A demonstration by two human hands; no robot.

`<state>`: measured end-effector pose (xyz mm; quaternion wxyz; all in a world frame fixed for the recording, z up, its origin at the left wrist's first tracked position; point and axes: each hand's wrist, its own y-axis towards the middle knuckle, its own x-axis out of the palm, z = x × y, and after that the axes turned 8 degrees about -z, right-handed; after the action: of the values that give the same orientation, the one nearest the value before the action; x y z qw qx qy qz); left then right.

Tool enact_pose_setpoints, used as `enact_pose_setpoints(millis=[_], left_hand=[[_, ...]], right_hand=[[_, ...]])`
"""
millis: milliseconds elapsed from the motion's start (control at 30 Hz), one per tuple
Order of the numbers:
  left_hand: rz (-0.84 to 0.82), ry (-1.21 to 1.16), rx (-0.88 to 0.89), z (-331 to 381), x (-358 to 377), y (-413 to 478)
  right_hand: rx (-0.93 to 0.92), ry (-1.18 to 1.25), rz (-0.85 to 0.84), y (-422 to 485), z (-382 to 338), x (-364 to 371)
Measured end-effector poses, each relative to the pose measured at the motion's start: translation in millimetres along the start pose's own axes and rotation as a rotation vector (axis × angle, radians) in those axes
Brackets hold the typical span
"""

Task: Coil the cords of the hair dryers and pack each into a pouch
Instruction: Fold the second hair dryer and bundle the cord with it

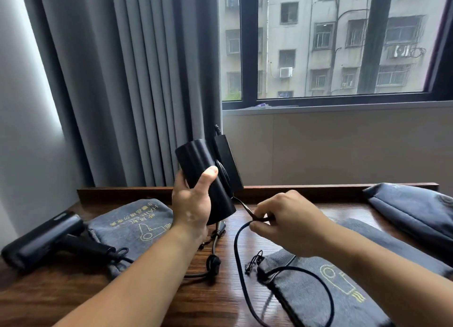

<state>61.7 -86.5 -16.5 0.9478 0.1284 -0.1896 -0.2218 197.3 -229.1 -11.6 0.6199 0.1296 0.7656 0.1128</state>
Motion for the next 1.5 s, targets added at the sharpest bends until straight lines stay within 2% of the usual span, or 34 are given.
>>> enact_pose_setpoints(millis=[200, 300, 400, 467, 633, 900, 967, 1100, 1200, 1400, 1500], left_hand=[[-0.152, 0.439, 0.192, 2.4, -4.7, -5.7], [-0.171, 0.586, 0.262, 4.1, -3.7, -6.7], [-0.143, 0.656, 0.333, 5.7, -0.6, -8.1], [-0.134, 0.675, 0.365, 5.2, 0.6, -9.2], [-0.164, 0.706, 0.406, 2.0, 1.0, -9.1], [-0.106, 0.635, 0.35, -1.9, -11.3, 2.0], [-0.096, 0.602, 0.344, -3.0, -14.8, 4.5], [-0.081, 0.571, 0.36, -0.9, -19.8, 3.8], [-0.077, 0.551, 0.357, 1.2, -24.9, 5.8], [-0.003, 0.532, 0.357, 2.6, -36.0, 16.2], [0.025, 0.549, 0.349, -2.1, -41.2, 21.5]], right_hand=[[0.023, 0.072, 0.014, -3.5, 10.2, -10.4], [0.029, 0.075, -0.014, -3.0, 8.3, -15.8], [0.134, 0.364, 0.012, 0.3, 1.2, -13.9], [0.17, 0.504, 0.015, 1.0, 0.2, -12.5], [0.205, 0.47, 0.008, 0.2, -3.7, -13.9], [0.387, 0.142, -0.099, -4.4, -0.3, -13.0], [0.446, 0.215, -0.152, -5.1, 0.7, -9.4], [0.56, 0.556, -0.254, -5.2, -0.1, -3.8], [0.61, 0.594, -0.242, -4.8, -1.3, -8.0], [0.541, 0.462, -0.241, -4.3, 3.9, -17.9], [0.314, 0.251, -0.196, -8.6, -8.3, -23.3]])
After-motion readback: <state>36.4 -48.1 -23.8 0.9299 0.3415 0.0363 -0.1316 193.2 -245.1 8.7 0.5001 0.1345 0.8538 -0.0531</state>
